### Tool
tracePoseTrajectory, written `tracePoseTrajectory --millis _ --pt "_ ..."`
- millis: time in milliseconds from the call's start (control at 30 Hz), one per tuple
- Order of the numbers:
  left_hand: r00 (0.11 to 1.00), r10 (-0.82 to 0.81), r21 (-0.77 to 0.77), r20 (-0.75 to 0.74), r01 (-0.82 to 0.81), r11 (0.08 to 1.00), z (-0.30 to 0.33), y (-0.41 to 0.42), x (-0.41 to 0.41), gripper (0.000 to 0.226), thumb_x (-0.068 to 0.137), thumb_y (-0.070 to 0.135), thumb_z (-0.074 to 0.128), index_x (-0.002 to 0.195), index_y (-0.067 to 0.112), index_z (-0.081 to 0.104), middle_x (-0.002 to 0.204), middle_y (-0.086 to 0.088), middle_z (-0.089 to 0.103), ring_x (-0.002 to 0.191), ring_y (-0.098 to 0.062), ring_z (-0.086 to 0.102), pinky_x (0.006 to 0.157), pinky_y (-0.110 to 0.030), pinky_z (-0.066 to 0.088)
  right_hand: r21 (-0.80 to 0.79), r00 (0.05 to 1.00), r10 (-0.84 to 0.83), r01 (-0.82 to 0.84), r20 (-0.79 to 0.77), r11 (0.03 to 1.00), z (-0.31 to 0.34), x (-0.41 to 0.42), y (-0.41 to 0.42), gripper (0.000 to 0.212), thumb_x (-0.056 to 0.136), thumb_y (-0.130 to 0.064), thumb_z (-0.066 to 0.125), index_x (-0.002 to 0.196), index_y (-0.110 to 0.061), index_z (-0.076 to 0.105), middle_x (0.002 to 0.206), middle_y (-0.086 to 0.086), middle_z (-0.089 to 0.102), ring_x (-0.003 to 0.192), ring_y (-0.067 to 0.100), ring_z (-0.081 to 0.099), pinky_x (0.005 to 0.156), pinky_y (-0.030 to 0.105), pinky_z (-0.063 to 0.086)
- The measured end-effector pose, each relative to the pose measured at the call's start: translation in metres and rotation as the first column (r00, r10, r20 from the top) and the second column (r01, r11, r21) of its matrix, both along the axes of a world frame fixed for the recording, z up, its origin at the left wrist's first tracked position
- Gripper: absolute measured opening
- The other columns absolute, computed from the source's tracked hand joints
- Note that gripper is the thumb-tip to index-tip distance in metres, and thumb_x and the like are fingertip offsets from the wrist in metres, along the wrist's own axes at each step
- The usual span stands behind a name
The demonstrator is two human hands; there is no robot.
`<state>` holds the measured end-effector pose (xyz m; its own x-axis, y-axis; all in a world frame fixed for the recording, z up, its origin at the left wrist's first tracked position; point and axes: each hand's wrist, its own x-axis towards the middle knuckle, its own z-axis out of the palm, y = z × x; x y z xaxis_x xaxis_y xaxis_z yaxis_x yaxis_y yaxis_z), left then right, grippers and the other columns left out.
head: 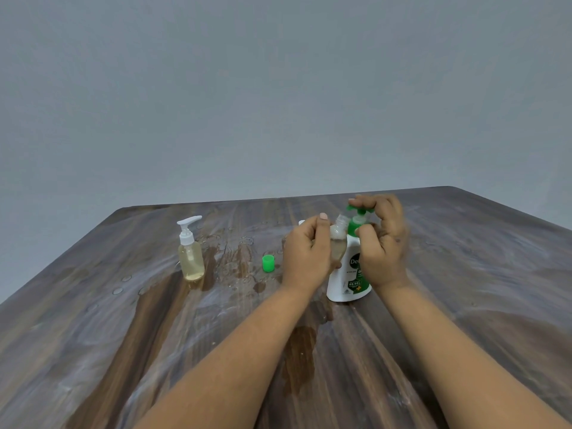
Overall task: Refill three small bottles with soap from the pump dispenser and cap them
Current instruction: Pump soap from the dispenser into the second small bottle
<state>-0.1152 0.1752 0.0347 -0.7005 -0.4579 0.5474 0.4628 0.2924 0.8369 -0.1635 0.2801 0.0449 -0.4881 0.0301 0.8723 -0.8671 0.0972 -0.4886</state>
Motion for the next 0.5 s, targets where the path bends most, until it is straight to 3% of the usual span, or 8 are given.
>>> tracePoseTrajectory --millis 67,167,500 --pt "1.000 0.002 0.000 0.002 -0.002 1.000 -0.0007 -0.0002 -0.0009 0.047 0.105 0.028 0.042 0.074 -0.003 0.057 0.064 -0.031 0.054 0.054 -0.040 0.057 0.041 -0.037 0.049 -0.017 1.000 0.015 -0.015 0.022 1.000 0.0007 -0.0001 -0.0006 0.031 0.070 -0.009 0.042 0.090 -0.016 0.065 0.095 0.006 0.060 0.092 -0.002 0.055 0.078 0.014 0.043" --pt "1.000 -0.014 0.002 0.008 0.014 1.000 0.0003 0.0002 -0.0001 0.047 0.105 0.030 0.041 0.076 -0.004 0.057 0.066 -0.031 0.055 0.058 -0.047 0.058 0.046 -0.051 0.050 -0.018 0.999 0.006 -0.005 0.044 1.000 0.0011 -0.0010 -0.0011 0.028 0.071 -0.005 0.043 0.084 -0.015 0.065 0.090 0.008 0.060 0.088 -0.004 0.054 0.074 0.010 0.042" --pt "0.999 0.037 -0.050 -0.026 -0.038 0.998 -0.0001 0.0000 0.0006 0.048 0.103 0.029 0.042 0.072 -0.005 0.056 0.062 -0.027 0.054 0.057 -0.040 0.053 0.051 -0.049 0.046 -0.008 1.000 0.006 -0.006 0.022 1.000 0.0005 0.0001 0.0002 0.034 0.070 -0.001 0.044 0.092 -0.013 0.065 0.096 0.004 0.058 0.092 -0.001 0.054 0.079 0.013 0.042"
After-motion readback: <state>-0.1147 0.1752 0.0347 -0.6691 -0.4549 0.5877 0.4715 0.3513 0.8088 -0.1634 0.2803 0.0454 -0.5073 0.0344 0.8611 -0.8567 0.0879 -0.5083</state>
